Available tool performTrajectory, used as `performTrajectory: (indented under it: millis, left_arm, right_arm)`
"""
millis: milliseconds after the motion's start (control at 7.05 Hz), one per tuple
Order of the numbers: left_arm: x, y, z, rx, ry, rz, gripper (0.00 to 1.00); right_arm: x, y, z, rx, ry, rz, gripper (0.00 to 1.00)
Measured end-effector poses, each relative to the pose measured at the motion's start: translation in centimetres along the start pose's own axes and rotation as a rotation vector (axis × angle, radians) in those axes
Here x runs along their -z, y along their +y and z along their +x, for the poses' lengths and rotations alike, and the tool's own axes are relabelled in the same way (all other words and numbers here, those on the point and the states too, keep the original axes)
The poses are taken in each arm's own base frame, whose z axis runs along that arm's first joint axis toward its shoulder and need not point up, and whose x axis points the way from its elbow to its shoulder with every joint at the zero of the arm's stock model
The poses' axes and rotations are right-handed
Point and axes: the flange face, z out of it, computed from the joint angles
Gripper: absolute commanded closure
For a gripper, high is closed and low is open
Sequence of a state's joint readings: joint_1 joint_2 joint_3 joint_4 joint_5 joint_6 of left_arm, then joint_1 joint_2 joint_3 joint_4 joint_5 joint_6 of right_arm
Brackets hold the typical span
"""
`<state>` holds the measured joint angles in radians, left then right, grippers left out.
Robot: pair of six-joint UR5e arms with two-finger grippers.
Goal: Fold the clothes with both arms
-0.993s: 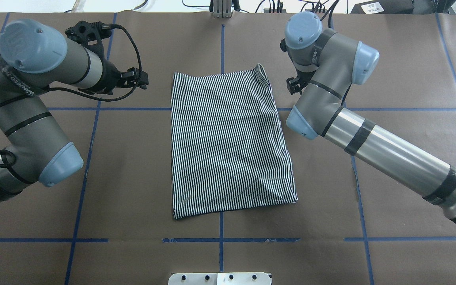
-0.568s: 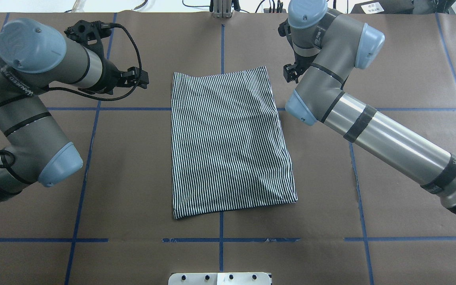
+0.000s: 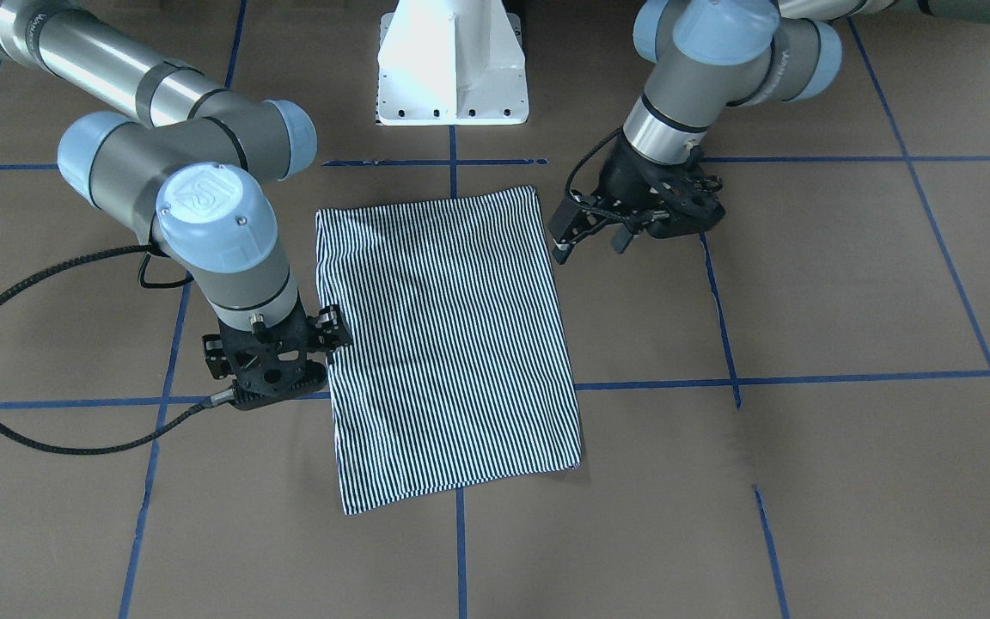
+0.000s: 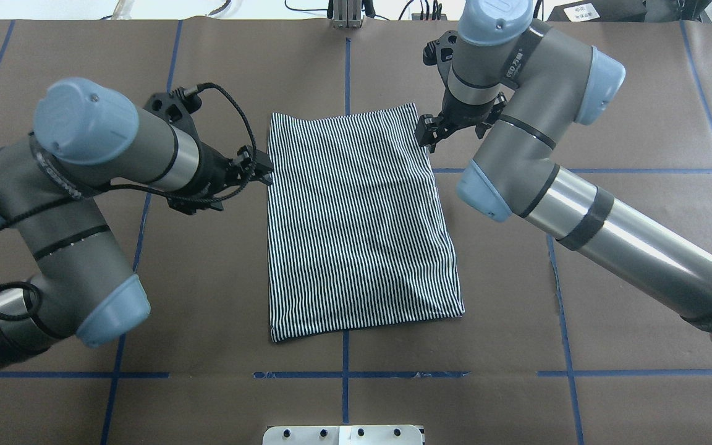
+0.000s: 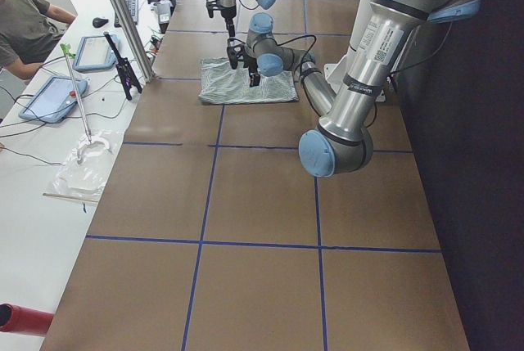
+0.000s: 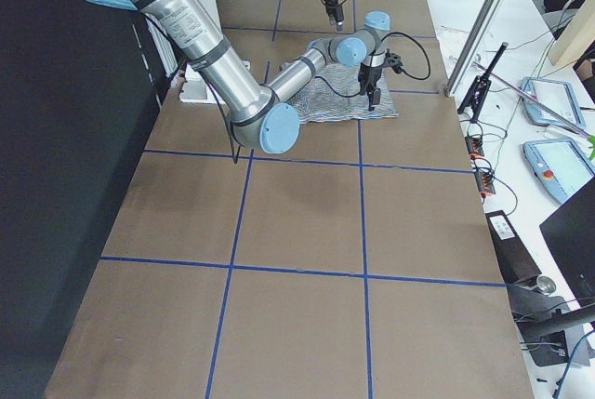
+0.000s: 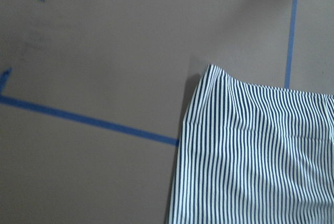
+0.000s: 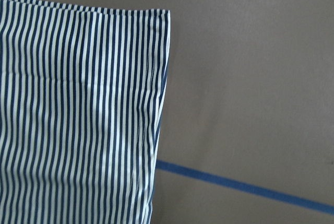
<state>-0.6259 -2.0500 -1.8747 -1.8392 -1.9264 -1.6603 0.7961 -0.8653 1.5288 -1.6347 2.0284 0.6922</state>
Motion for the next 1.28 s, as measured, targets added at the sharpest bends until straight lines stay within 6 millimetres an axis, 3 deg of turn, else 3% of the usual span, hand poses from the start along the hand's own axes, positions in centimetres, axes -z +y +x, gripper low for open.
performTrajectory:
  millis: [284,568,851,1277]
  left_arm:
    - [-3.6,8.0,-0.3,0.125,-0.035,-0.042,0.05]
    - [-7.4,13.1,-1.7,0.164,-0.132,-0.024,0.06]
    - [-9.2,15.0,-2.9,0.174,-0.197,-0.008,0.07]
    - [-10.8,15.5,-3.7,0.182,-0.236,-0.001,0.13]
  right_arm:
    - [2.0,4.2,0.0,-0.085,-0.074,-0.003,0.0]
    - [2.6,5.1,-0.1,-0.123,-0.092,-0.003,0.0]
    - [2.5,5.2,-0.2,-0.13,-0.092,-0.004,0.0]
    - [2.5,5.2,-0.6,-0.129,-0.091,-0.003,0.0]
